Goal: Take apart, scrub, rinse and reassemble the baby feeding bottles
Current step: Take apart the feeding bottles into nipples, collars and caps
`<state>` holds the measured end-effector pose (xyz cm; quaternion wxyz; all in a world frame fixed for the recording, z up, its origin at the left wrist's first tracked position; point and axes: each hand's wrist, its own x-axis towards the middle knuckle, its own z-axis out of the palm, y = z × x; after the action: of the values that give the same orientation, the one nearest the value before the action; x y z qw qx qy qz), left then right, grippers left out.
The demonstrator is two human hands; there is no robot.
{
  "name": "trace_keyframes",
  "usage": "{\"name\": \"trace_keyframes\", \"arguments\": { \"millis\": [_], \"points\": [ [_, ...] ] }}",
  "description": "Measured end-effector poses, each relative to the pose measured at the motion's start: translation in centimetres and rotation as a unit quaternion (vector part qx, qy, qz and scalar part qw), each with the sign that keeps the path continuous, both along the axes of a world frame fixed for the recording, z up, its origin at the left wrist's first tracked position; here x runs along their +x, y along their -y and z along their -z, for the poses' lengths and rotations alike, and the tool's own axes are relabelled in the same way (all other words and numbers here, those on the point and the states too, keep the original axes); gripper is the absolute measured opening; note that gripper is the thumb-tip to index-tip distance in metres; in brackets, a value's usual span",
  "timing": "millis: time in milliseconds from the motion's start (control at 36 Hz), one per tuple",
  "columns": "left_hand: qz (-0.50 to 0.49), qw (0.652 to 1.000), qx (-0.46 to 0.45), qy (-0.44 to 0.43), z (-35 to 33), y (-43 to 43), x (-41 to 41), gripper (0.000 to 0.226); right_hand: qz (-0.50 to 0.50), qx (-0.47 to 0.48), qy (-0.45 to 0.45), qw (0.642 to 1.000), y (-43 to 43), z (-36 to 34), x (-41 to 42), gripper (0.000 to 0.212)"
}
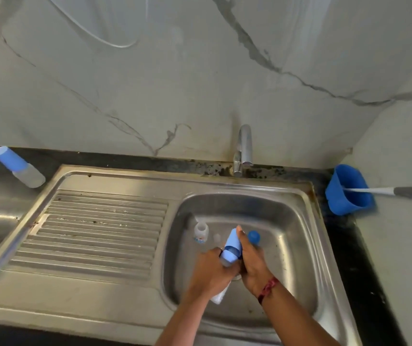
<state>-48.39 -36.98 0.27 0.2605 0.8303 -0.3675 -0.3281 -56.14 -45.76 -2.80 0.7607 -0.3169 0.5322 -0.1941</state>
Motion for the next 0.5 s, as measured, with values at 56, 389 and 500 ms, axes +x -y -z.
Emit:
{"name": "trace_keyframes", "arguments": {
  "millis": [56, 389, 500],
  "points": [
    [-0.003, 1.0, 0.006, 0.0, 0.7, -0.2, 0.1, 0.034, 0.001, 0.01, 0.005, 1.0, 0.4, 0.5, -0.1, 0.06],
    [-0.162, 0.978, -0.02, -0.129, 4.7, -0.1, 2.1, 0.043, 0.109, -0.005, -0.055, 0.992, 3.8, 2.4, -2.1, 0.038],
    [-0.205, 0.952, -0.008, -0.227, 7.4, 0.1, 3.3, 0.035, 0.13, 0.011, -0.058, 0.99, 4.9, 4.0, -3.2, 0.03]
  ]
}}
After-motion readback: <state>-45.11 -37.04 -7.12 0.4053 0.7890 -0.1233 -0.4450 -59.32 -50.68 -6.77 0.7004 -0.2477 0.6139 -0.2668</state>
